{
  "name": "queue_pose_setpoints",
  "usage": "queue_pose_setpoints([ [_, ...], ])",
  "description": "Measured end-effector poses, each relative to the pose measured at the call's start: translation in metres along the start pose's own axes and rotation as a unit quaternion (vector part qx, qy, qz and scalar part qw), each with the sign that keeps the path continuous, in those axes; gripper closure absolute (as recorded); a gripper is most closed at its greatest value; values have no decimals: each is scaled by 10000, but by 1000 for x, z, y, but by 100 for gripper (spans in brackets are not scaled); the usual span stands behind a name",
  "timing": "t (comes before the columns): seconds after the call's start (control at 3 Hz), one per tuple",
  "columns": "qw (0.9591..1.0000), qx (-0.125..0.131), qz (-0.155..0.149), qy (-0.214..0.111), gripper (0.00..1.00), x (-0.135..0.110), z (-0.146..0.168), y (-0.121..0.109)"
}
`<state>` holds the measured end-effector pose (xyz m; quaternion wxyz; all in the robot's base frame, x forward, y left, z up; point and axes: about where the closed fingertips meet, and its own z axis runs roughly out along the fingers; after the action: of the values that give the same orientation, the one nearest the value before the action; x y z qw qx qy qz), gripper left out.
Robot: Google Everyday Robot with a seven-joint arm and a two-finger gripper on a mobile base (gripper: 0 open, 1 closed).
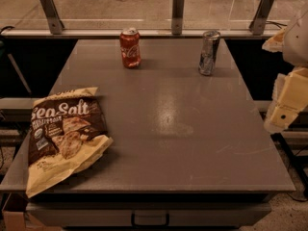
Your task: Knock coke can over
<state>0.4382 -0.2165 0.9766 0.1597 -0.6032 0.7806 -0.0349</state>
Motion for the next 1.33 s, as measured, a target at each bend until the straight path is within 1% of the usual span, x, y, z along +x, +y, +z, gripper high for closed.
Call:
queue_pose_setpoints([
  [0.33,10000,1,0,0,0,0,0,0],
  [0.67,9997,34,-182,-136,0,-8,5,-10],
  [1.0,9964,78,-600,-596,0,-40,28,-40],
  [1.33,9887,223,-987,-1104,0,-79,53,-71],
])
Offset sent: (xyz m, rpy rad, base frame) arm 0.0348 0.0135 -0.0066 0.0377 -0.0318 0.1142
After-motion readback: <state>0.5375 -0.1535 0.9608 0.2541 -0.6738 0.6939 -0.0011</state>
